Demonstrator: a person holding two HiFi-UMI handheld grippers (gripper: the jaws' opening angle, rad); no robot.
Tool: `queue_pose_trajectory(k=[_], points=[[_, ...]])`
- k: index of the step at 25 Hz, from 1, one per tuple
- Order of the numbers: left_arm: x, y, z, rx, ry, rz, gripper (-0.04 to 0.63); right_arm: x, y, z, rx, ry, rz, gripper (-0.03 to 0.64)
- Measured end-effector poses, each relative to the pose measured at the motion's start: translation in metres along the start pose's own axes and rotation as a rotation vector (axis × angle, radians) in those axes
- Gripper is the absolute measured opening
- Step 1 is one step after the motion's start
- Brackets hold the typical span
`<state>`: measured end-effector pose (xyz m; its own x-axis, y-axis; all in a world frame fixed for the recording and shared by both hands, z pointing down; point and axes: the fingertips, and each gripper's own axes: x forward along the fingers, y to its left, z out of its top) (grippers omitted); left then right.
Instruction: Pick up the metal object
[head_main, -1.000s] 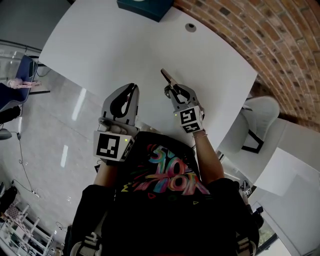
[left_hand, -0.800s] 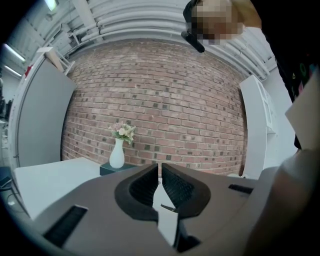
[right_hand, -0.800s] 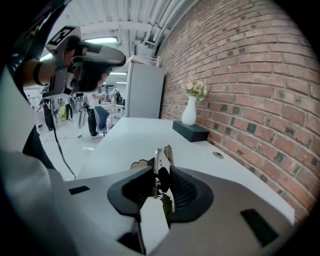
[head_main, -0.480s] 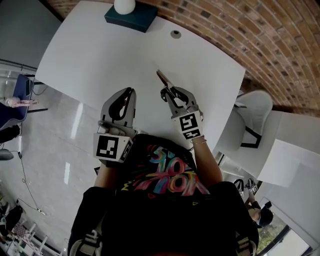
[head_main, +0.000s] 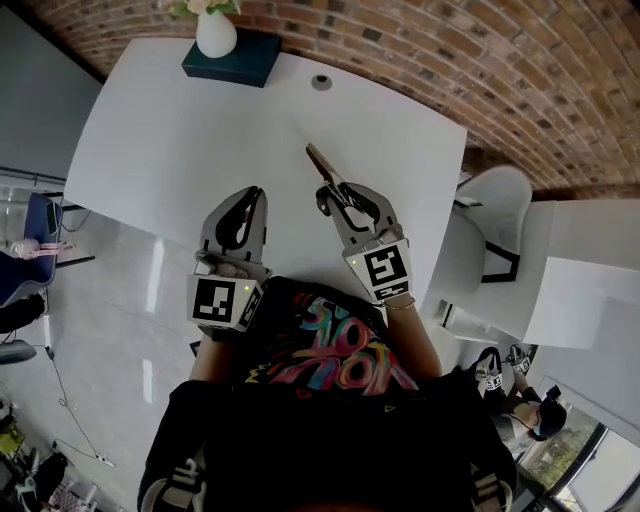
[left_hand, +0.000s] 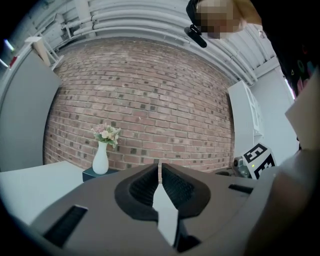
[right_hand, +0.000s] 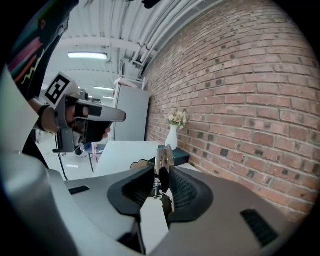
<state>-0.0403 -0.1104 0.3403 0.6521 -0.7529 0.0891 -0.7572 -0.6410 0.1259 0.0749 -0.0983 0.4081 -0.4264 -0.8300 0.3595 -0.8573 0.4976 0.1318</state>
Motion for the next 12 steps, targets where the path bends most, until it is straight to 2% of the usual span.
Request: queue_pose_trajectory(k=[12], points=[[0.017, -0.013, 0.007, 0.01, -0.006, -0.074, 0.04, -0.044, -0.033, 0.02, 0.183, -0.089, -0.092, 0.115]])
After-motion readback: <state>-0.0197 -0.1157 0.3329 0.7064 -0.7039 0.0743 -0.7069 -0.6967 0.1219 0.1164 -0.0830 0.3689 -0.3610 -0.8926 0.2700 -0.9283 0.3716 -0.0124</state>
